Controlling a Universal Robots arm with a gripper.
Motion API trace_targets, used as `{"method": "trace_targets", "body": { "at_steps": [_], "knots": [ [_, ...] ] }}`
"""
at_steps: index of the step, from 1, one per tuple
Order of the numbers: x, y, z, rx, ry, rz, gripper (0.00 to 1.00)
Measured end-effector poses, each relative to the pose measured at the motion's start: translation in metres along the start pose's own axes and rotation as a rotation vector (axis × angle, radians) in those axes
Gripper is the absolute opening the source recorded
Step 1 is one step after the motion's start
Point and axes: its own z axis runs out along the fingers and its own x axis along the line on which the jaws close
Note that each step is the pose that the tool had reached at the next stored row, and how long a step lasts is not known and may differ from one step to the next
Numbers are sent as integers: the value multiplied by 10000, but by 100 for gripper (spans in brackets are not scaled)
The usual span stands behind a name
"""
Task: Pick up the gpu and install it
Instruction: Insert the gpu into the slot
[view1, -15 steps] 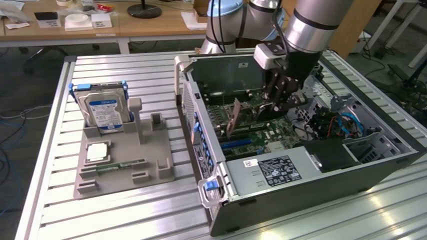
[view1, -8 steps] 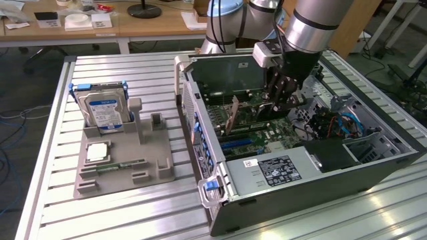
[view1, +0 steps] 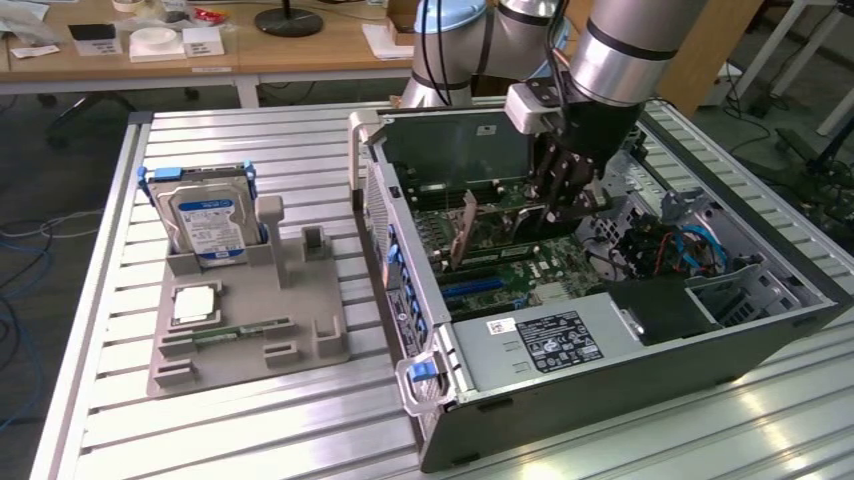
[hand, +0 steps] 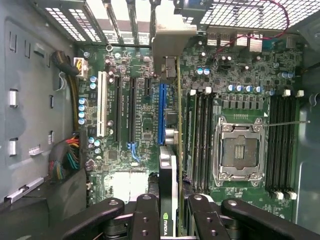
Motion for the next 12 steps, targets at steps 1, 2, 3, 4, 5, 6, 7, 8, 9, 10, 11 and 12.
{"method": "trace_targets", "body": {
  "at_steps": [1, 2, 3, 4, 5, 6, 7, 8, 9, 10, 11, 12],
  "knots": [
    [0, 0, 0, 0, -1, 1, 27],
    [-3, 4, 1, 1, -2, 5, 27],
    [-6, 9, 2, 3, -3, 6, 27],
    [-10, 13, 4, 4, -2, 4, 27],
    [-16, 15, 6, 4, -1, 3, 27],
    [-21, 16, 6, 4, -1, 2, 27],
    [-25, 16, 7, 4, -1, 1, 27],
    [-29, 17, 9, 4, -1, 2, 27],
    [-29, 17, 16, 5, -3, 2, 27],
    [-29, 19, 25, 4, -2, 3, 27],
    [-28, 21, 36, 4, -1, 4, 27],
    [-27, 24, 45, 4, 0, 5, 27]
  ]
}}
